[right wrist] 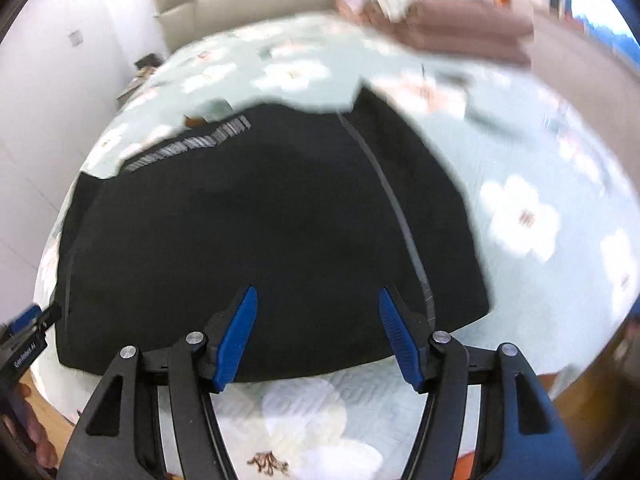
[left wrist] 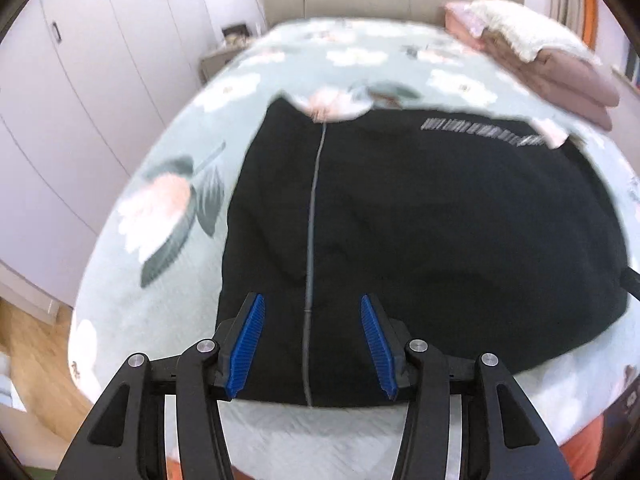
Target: Fold large clothes
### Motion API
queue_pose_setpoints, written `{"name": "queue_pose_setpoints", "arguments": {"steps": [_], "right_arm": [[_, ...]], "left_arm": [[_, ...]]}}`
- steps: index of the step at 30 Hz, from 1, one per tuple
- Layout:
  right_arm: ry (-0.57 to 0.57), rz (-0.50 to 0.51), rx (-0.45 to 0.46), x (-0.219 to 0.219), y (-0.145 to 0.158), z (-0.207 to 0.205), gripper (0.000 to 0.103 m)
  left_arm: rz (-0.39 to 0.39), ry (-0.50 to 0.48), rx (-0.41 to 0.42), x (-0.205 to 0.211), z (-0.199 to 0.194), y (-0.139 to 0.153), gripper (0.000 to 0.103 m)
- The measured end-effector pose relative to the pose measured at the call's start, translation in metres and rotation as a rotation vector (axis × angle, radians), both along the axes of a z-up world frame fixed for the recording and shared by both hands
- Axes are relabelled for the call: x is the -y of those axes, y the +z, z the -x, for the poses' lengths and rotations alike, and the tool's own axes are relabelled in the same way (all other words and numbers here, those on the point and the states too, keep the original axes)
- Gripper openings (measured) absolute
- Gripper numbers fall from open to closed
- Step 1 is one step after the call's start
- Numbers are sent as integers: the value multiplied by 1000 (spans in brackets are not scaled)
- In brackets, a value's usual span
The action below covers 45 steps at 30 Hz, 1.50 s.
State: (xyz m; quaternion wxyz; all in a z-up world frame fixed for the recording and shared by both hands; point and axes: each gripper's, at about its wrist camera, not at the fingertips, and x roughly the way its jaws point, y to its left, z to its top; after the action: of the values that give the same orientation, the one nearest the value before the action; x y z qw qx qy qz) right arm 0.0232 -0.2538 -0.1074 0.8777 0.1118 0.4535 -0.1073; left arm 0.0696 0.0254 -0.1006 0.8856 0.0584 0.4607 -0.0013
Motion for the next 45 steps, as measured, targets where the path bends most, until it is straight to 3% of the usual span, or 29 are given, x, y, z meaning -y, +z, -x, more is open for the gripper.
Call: {"name": "queue_pose_setpoints", "arguments": {"steps": [2, 4, 7, 9, 16, 25, 34, 38, 45], "right_arm": [[16, 27, 58, -11, 35, 11, 68], [29, 17, 126, -20, 70, 22, 79], [30, 29, 233, -38, 118, 47, 89], [32, 68, 277, -50, 138, 58, 89], [58, 112, 384, -82, 184, 88, 94], [71, 195, 380, -95, 194, 100, 95], [51, 149, 270, -80, 159, 86, 95], [51, 149, 262, -84, 155, 86, 95], [56, 166, 248, -88, 149, 82, 95]], "left_arm": [[52, 4, 48, 2, 14, 31, 52], [88, -1, 106, 3, 27, 61, 52], [38, -17, 183, 10, 52, 113, 56], [7, 4, 235, 11, 69, 138, 58], [97, 2, 356, 11, 113, 198, 60], [81, -19, 467, 31, 131, 212, 61], [35, -57, 387, 50, 120, 180, 61], [-48, -50, 387, 59, 115, 171, 61], [-22, -75, 351, 58, 110, 165, 61]]}}
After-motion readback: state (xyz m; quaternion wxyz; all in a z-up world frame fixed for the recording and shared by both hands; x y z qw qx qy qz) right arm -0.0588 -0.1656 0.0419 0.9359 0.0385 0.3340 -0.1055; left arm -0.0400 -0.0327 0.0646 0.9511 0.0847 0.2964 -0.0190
